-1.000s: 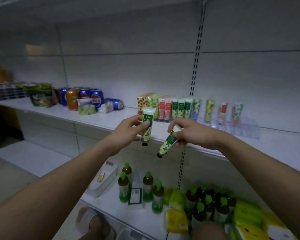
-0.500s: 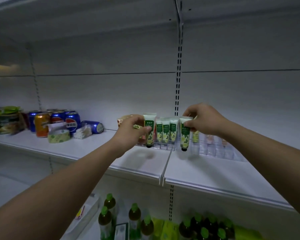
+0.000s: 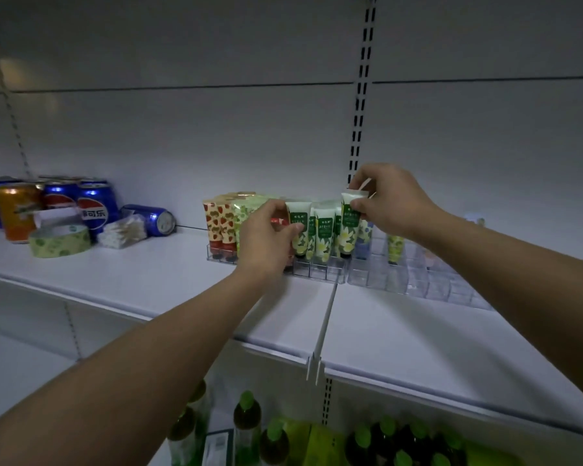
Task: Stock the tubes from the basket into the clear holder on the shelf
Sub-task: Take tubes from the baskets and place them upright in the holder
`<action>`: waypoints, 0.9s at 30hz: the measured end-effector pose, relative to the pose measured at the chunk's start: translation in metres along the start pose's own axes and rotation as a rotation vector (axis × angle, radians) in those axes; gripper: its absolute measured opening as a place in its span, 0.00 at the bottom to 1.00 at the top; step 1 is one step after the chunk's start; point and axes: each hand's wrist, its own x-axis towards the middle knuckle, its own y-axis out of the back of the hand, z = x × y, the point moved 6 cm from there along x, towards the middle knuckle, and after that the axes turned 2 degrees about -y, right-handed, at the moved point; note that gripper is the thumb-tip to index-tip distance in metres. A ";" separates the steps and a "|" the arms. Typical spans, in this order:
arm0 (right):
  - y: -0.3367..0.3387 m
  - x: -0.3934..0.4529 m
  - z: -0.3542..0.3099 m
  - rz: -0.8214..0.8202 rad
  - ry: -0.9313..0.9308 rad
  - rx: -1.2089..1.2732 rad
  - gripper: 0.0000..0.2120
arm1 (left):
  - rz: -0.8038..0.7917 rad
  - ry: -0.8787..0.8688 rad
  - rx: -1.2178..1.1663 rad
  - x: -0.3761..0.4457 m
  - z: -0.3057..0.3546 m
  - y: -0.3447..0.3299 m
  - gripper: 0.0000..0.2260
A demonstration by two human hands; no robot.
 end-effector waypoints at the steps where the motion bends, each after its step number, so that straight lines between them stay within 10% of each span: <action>1: -0.003 0.002 0.002 0.001 -0.002 0.003 0.08 | -0.005 0.003 0.005 0.000 -0.003 -0.002 0.08; 17: -0.001 0.005 0.005 0.028 -0.002 0.008 0.08 | 0.056 0.007 0.273 0.002 -0.015 -0.010 0.13; 27: -0.018 0.013 0.003 0.029 -0.053 -0.036 0.07 | -0.441 -0.037 0.903 -0.043 -0.046 0.005 0.18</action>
